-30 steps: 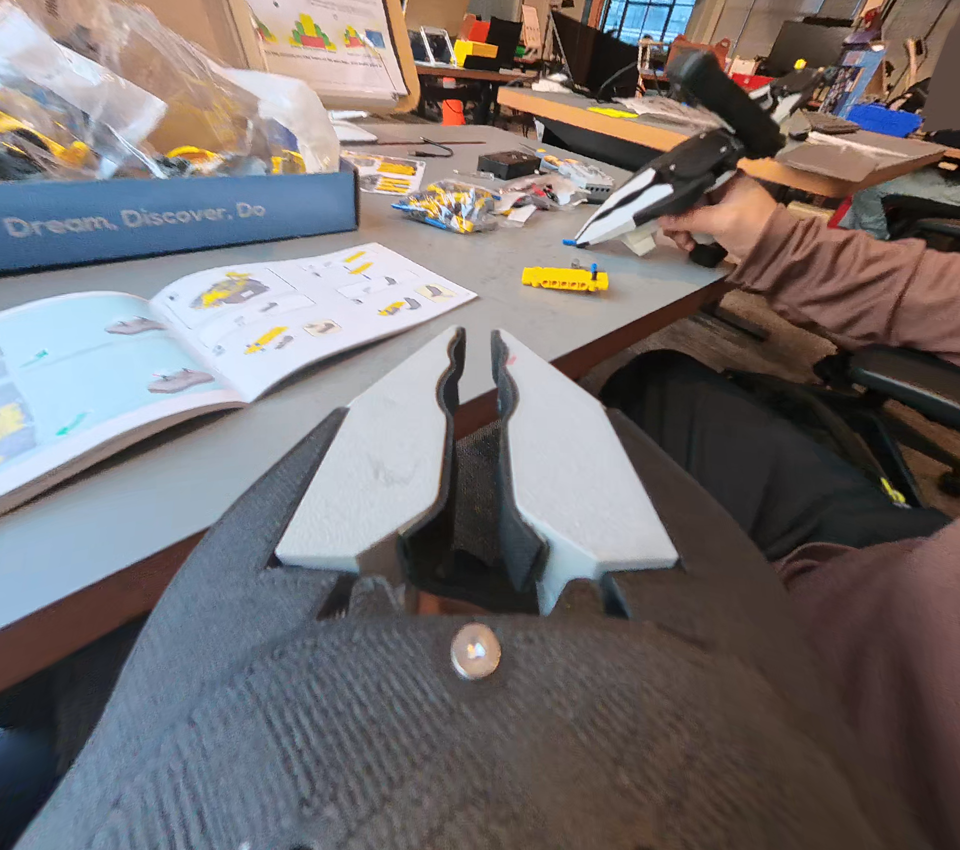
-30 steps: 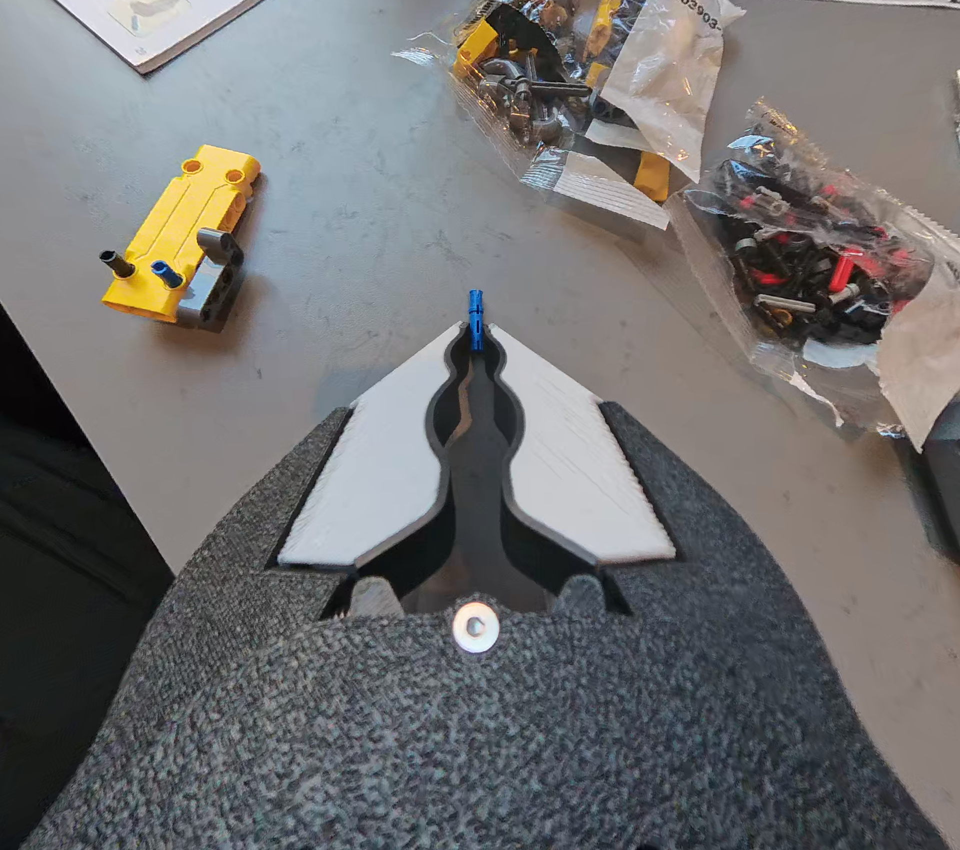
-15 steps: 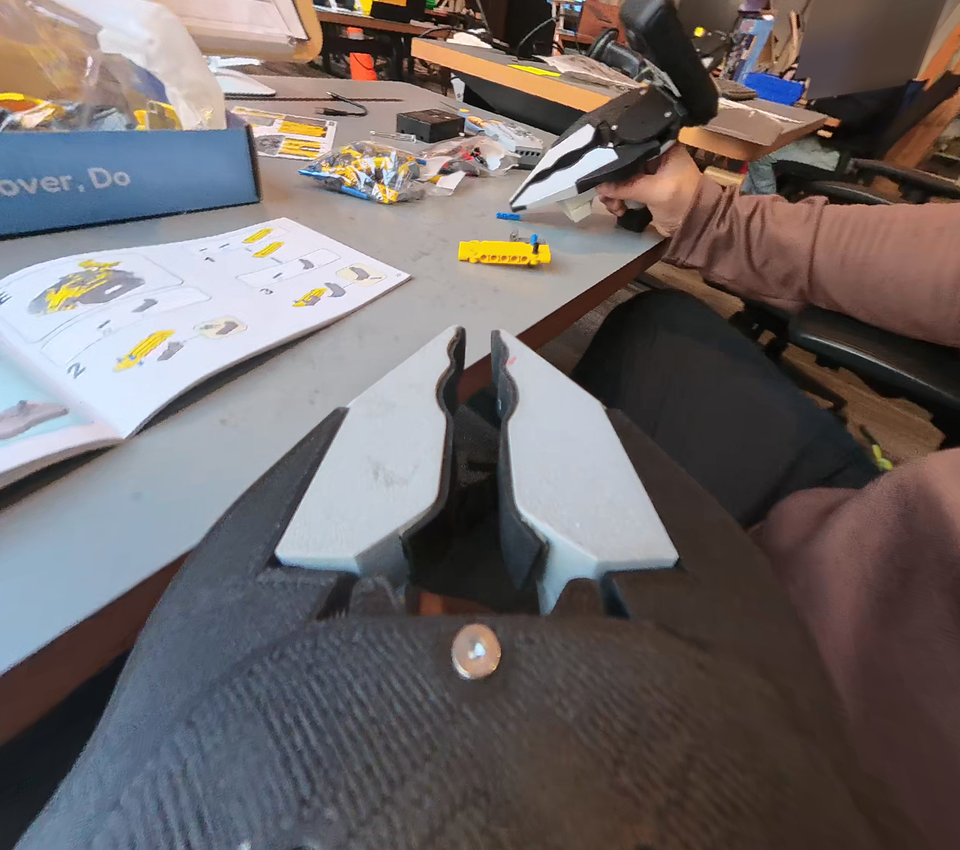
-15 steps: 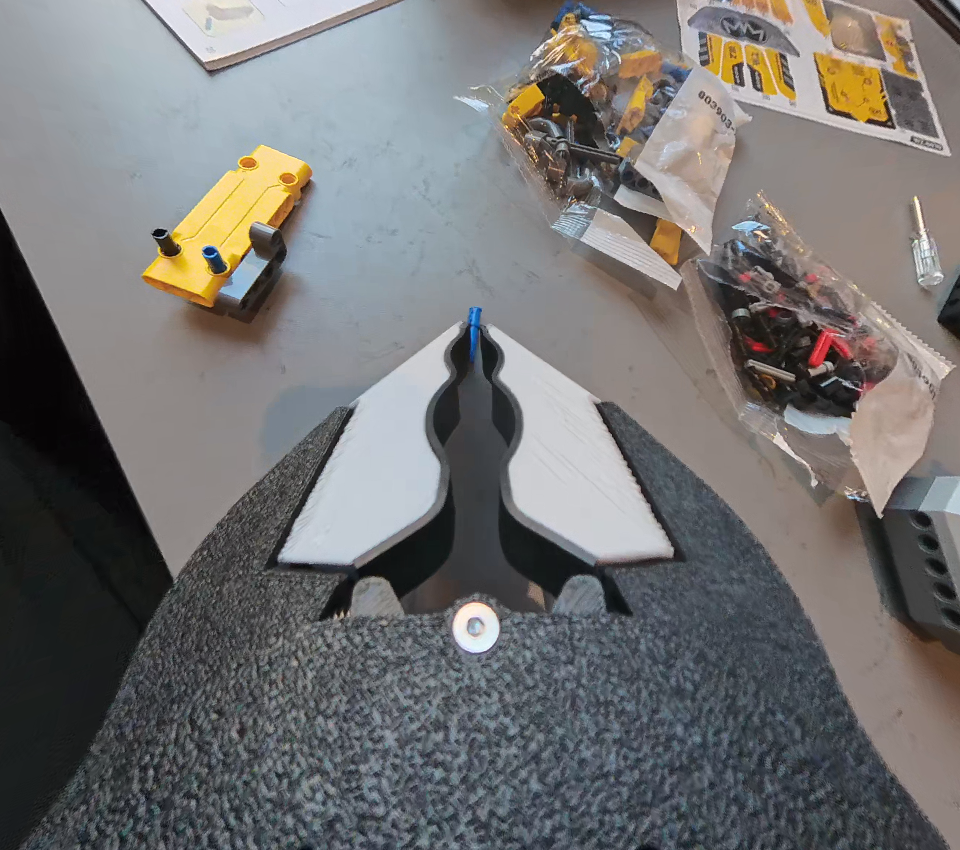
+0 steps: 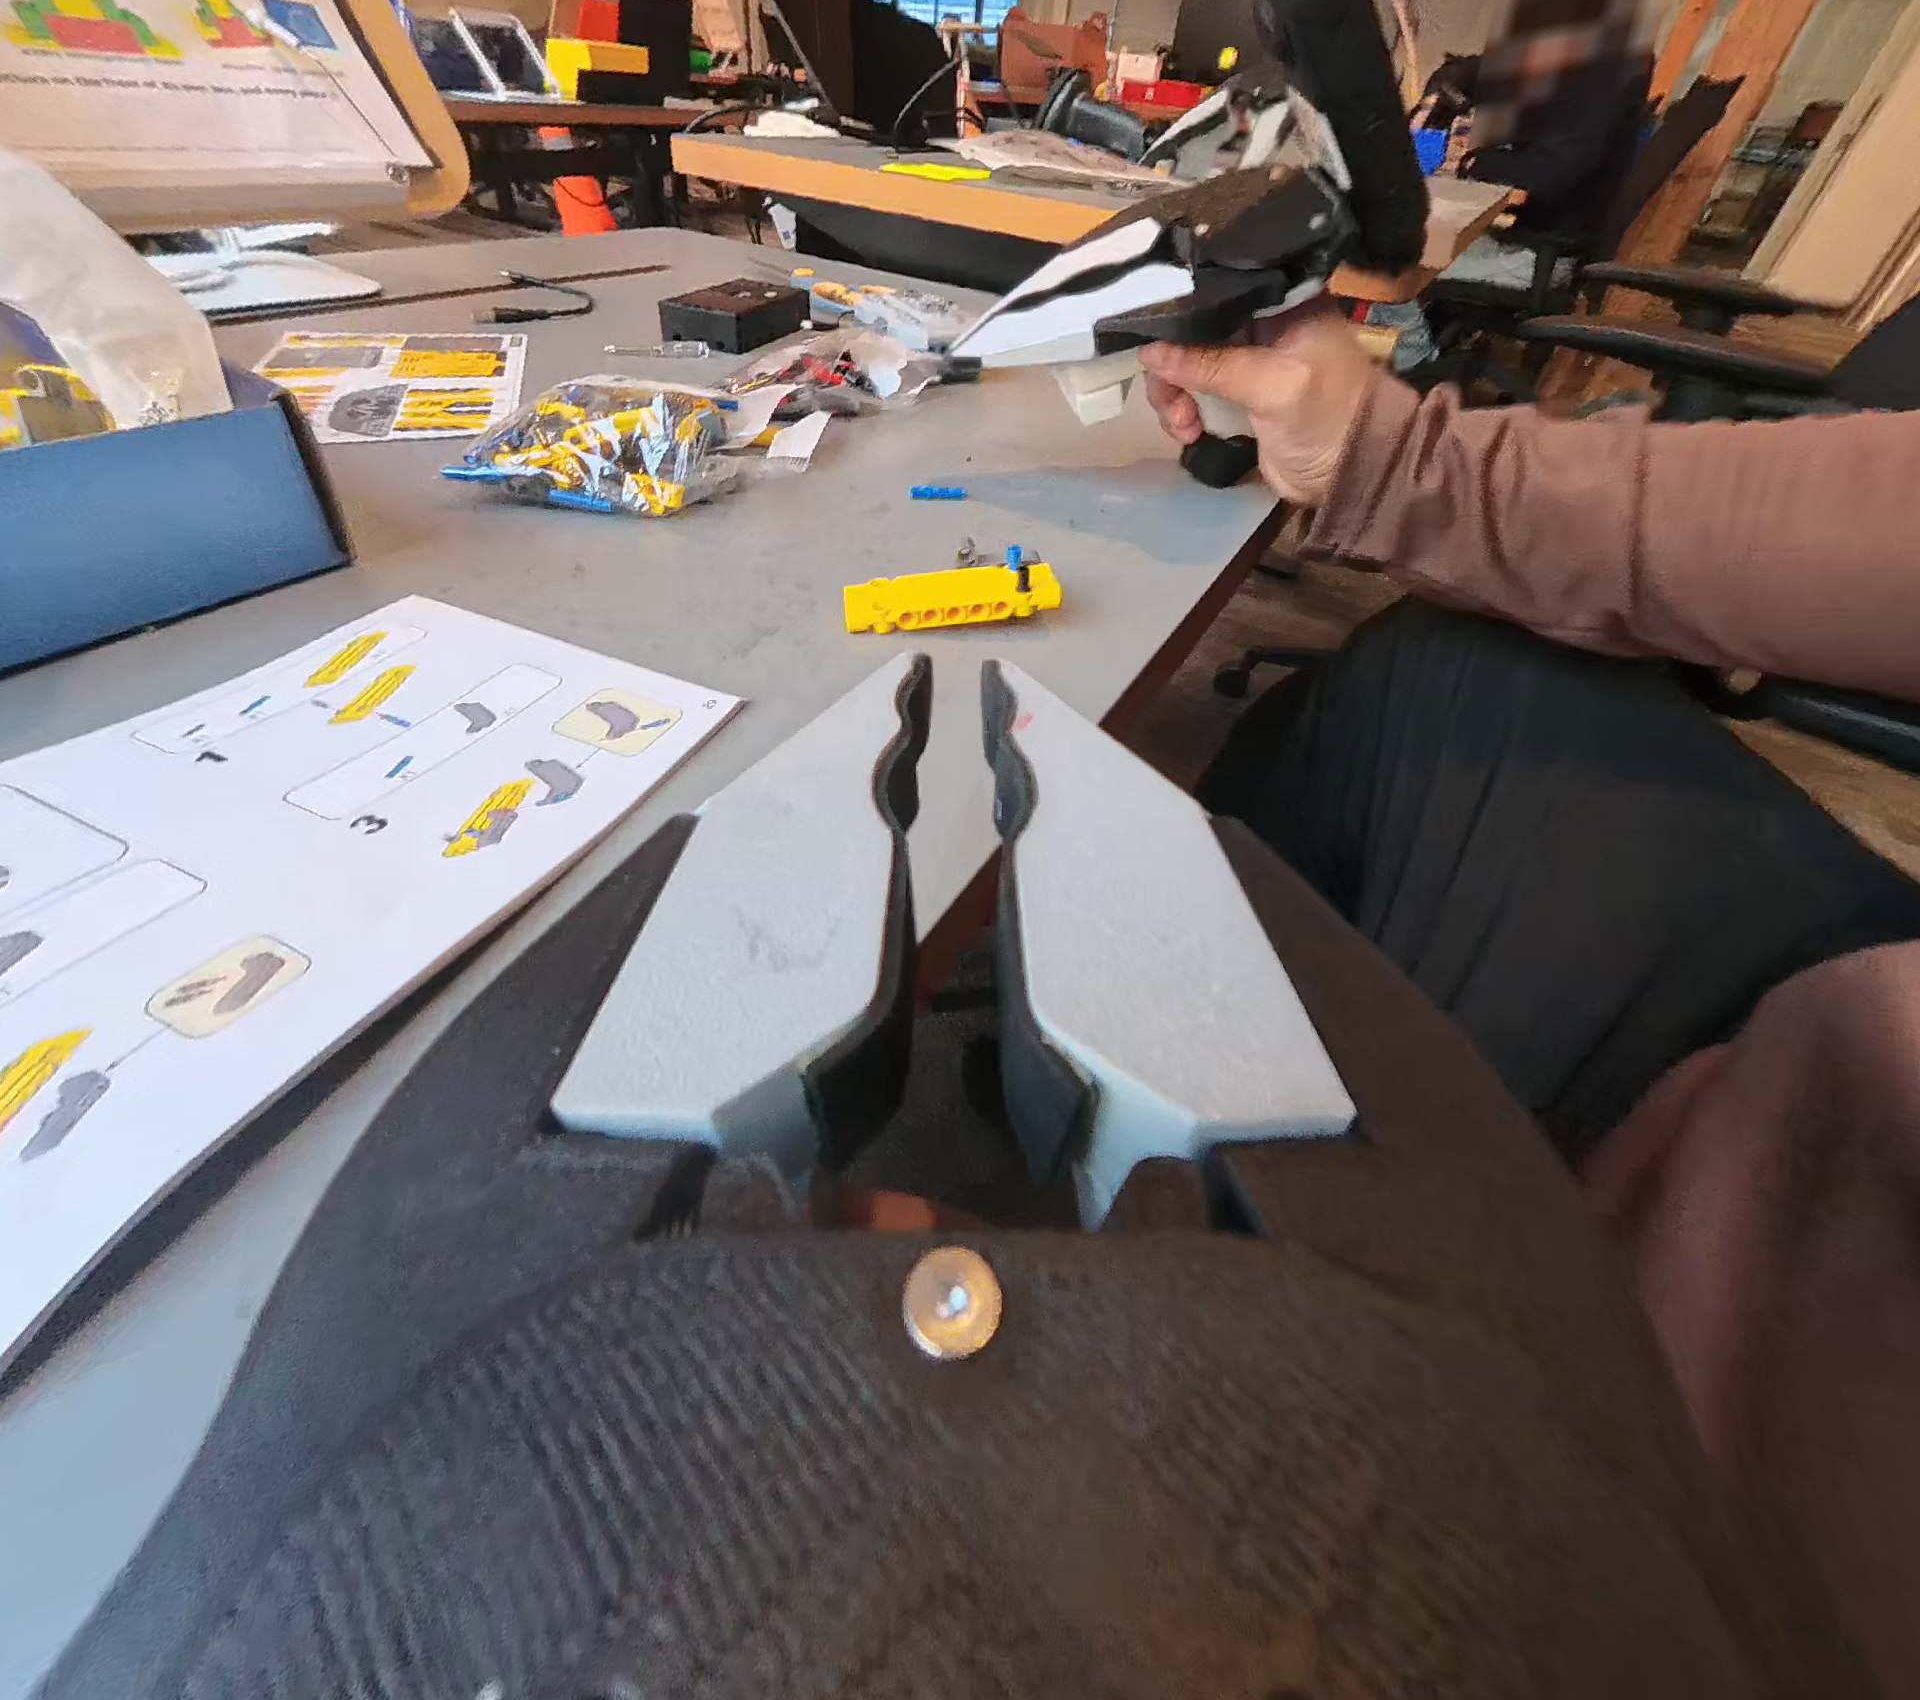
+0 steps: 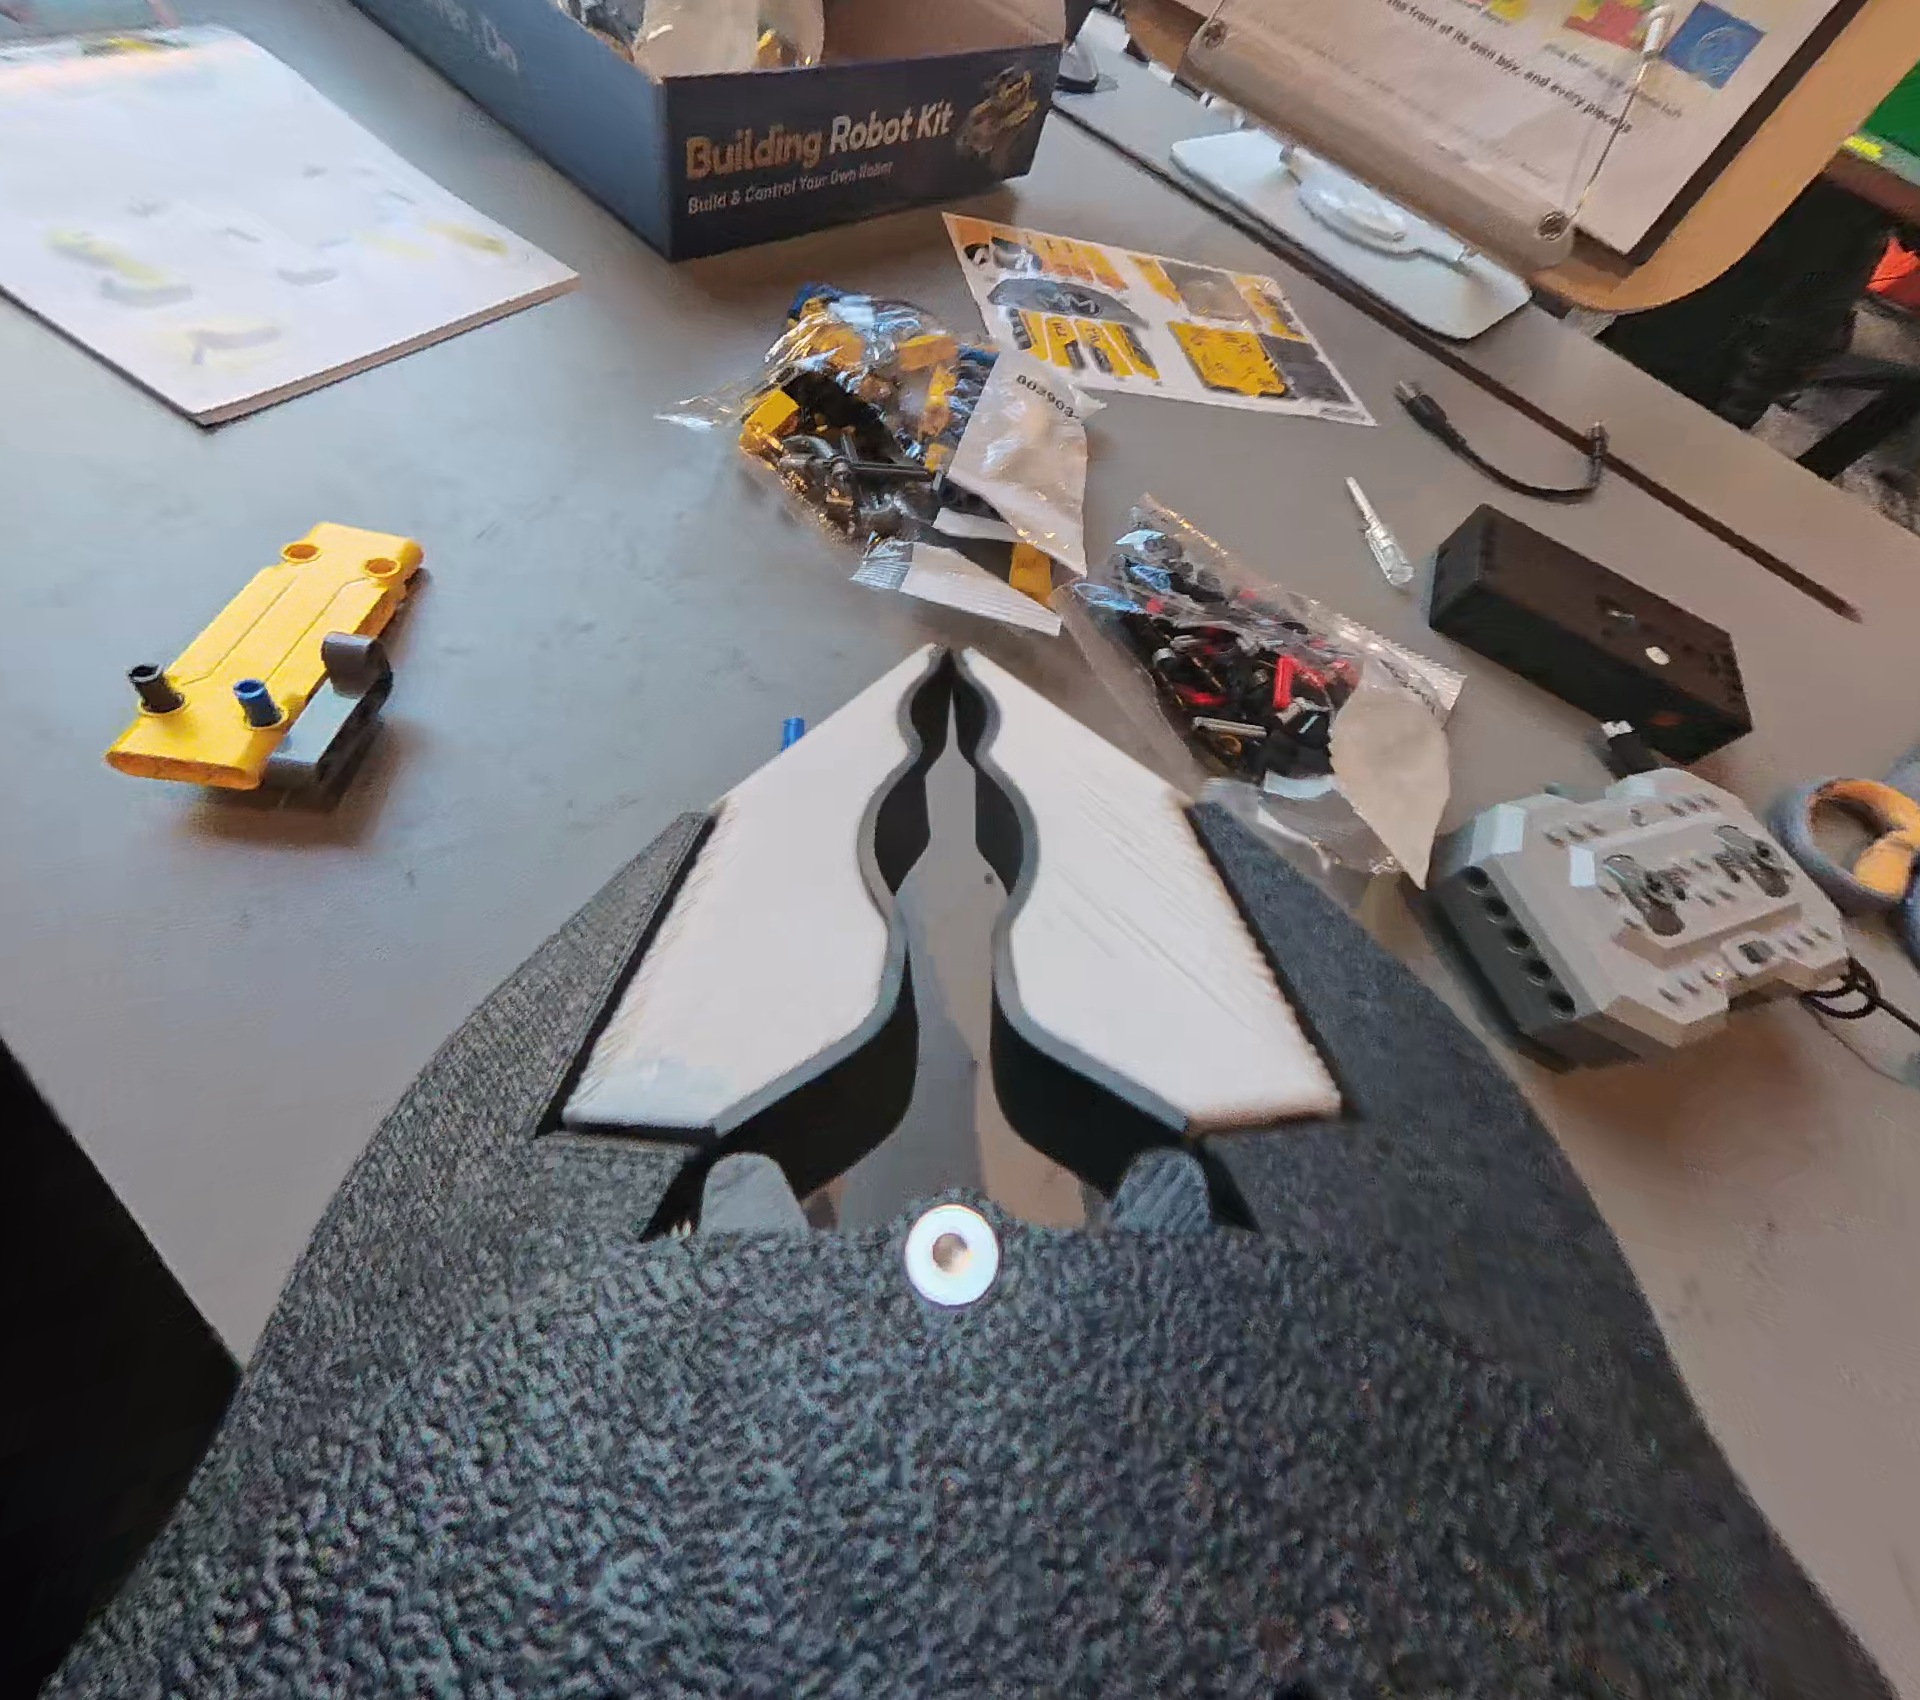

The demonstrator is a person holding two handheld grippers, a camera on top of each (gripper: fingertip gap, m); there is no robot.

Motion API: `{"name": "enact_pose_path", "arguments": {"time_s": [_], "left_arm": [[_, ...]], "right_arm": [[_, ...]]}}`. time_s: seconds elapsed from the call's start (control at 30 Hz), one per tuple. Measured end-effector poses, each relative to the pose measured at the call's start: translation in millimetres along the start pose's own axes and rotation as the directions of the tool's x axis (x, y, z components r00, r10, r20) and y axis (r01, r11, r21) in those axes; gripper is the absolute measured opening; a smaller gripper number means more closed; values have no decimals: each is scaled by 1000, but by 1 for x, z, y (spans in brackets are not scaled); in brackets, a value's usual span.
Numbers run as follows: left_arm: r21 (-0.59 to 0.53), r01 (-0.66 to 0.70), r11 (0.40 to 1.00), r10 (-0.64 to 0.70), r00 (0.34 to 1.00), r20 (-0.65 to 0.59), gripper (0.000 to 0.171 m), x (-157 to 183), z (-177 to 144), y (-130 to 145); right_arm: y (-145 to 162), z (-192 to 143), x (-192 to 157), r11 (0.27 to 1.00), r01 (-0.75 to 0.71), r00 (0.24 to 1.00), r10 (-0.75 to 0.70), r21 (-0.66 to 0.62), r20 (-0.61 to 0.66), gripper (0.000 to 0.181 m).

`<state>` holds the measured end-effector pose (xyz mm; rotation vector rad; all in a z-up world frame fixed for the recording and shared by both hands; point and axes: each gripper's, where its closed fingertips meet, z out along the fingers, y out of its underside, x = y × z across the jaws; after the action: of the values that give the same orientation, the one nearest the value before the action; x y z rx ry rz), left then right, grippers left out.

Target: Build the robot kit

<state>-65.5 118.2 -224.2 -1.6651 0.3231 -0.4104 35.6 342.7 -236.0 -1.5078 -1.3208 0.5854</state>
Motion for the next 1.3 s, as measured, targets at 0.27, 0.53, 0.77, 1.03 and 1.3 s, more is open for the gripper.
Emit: {"name": "enact_pose_path", "arguments": {"time_s": [0.27, 0.53, 0.77, 1.03, 1.3], "left_arm": [[-82, -48, 996, 50, 998, 23, 7, 1, 7, 20], [-121, -122, 985, 139, 981, 136, 5, -1, -23, 31], [-121, -98, 988, 119, 977, 178, 5, 10, -49, 31], [-101, -175, 979, 190, 967, 167, 3, 6, -59, 22], [-153, -178, 972, 201, 969, 146, 5, -3, -41, 33]], "right_arm": [[40, 23, -9, 948, -115, 975, 165, -296, 148, 17], [45, 22, -14, 894, -251, 888, 365, -371, 280, 20], [39, 17, -22, 884, -282, 824, 422, -373, 378, 22], [18, 17, -11, 924, -301, 839, 375, -236, 394, 7], [6, 19, -2, 968, -223, 911, 248, -111, 331, 4]]}}
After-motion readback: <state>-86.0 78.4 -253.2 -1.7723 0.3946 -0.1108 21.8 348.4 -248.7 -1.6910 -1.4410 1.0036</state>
